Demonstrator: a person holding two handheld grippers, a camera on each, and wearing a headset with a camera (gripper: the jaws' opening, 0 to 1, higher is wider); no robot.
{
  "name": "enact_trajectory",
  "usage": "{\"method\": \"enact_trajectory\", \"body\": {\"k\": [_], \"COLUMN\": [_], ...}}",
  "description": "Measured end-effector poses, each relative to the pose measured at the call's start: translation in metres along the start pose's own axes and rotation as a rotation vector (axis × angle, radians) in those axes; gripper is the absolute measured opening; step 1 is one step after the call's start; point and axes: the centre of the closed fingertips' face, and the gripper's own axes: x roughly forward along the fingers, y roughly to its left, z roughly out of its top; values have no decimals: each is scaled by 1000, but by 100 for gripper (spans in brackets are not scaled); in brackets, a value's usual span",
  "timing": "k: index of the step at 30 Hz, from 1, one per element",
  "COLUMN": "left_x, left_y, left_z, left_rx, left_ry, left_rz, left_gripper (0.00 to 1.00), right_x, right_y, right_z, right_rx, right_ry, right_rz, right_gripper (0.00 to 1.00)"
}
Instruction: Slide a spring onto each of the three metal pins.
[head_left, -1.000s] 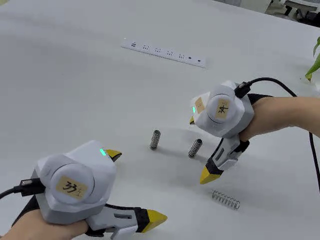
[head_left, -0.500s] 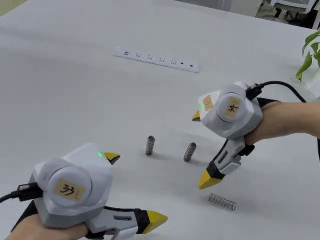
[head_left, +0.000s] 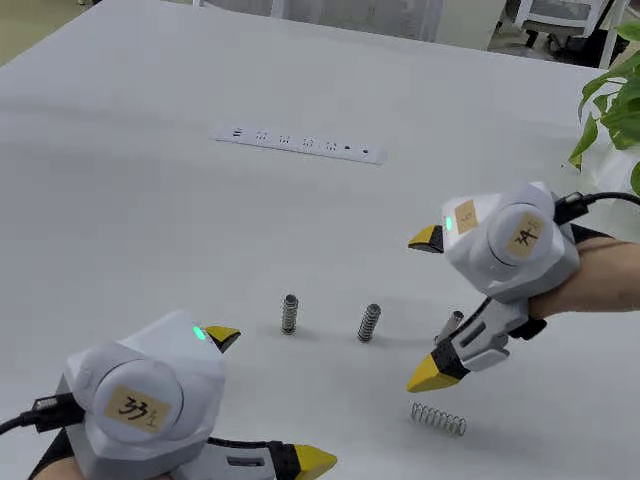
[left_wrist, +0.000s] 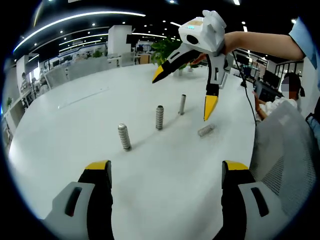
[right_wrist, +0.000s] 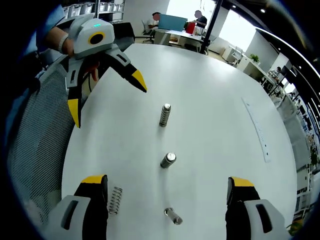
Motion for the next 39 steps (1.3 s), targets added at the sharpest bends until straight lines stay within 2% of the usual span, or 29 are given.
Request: {"method": "enact_trajectory", "body": {"k": [5,10,21,33,39], "left_x": [1,2,7,11,15], "left_y": [-2,-4,-8,-7,-12], "left_z": [2,3,-1,-3,-3], "left_rx": [11,22,35,52,71], "left_ry": [1,5,19,28,27], "left_rz": [-8,-16,-32,-49,-73], "left_gripper": [89,89,89,89,88], "right_x": [-8,-19,-38,-49,-51], "right_y": [10,19,38,58,72], "right_z": [-15,-32,-62,-82,-89], "right_rx": [60,136,257,386,443], "right_ry": [-1,-24,-59,-111,-133], "right_rz": [-23,-45,-98,-167,-185], "right_gripper": [99,99,99,99,99]}}
